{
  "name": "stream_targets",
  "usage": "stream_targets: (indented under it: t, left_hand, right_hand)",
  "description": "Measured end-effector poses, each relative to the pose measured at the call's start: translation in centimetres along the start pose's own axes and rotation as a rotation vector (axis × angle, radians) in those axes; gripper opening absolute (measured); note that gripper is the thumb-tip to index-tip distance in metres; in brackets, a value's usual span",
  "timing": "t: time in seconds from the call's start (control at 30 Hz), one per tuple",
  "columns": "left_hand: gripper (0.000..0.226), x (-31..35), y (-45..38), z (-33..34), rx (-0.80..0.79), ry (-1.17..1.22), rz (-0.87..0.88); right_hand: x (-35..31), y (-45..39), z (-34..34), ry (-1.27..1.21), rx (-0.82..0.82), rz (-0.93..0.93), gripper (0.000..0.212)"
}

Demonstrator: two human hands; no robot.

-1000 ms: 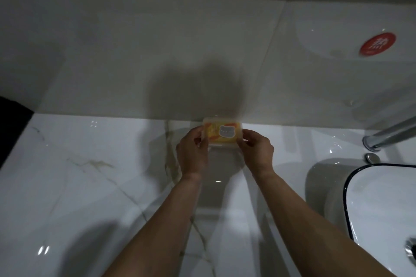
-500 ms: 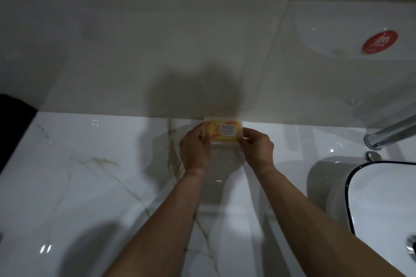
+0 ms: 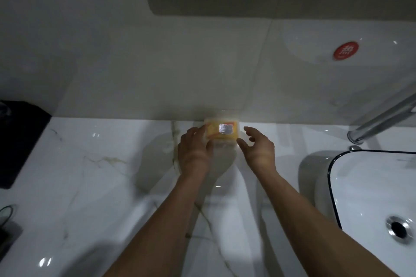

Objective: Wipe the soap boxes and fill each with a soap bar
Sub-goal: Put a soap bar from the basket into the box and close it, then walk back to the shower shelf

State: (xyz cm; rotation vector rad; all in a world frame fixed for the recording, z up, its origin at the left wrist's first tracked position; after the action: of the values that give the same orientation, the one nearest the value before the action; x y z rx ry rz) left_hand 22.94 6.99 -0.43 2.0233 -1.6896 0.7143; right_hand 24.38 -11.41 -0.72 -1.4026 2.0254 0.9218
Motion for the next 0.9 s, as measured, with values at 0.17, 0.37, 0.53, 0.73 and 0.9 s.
stream_targets:
  t: [0.17, 0.37, 0.53, 0.73, 0.9]
  left_hand:
    - [0.051, 1.6, 3.1, -2.5, -0.006, -0.165, 0.089]
    - [0.048, 3.9, 7.5, -6.6, 0.047, -0.194, 0.205]
    - [0.046, 4.6, 11.5, -9.8, 0.133, -0.141, 0.196]
    - [0.047, 5.6, 15.2, -12.0, 0.168, -0.155, 0.170]
    - [0.050, 8.8, 18.1, -11.7, 0.174, -0.192, 0.177]
  right_hand:
    - [-2.3, 4.8, -2.3, 0.094, 0.032, -0.114, 0.050]
    - [-4.8, 11.4, -4.8, 0.160, 0.046, -0.187, 0.053]
    - [-5.6, 16.0, -6.4, 0.131, 0.082, -0.235, 0.052]
    - [-5.7, 19.3, -8.5, 0.092, 0.080, -0.292, 0.053]
    - [-4.0, 21.5, -12.8, 0.039, 0.119, -0.324, 0.052]
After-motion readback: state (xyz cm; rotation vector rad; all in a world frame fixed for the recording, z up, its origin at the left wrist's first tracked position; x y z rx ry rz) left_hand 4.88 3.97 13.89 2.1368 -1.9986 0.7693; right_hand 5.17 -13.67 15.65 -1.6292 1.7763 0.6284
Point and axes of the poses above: each hand's wrist, its own y-axis away from the middle knuckle, its own z-axis out of the palm, x = y × z, the point moved 5 cm from there along -y, towards the middle knuckle, and after that the axes turned 4 degrees about z, right-handed, at the moved point
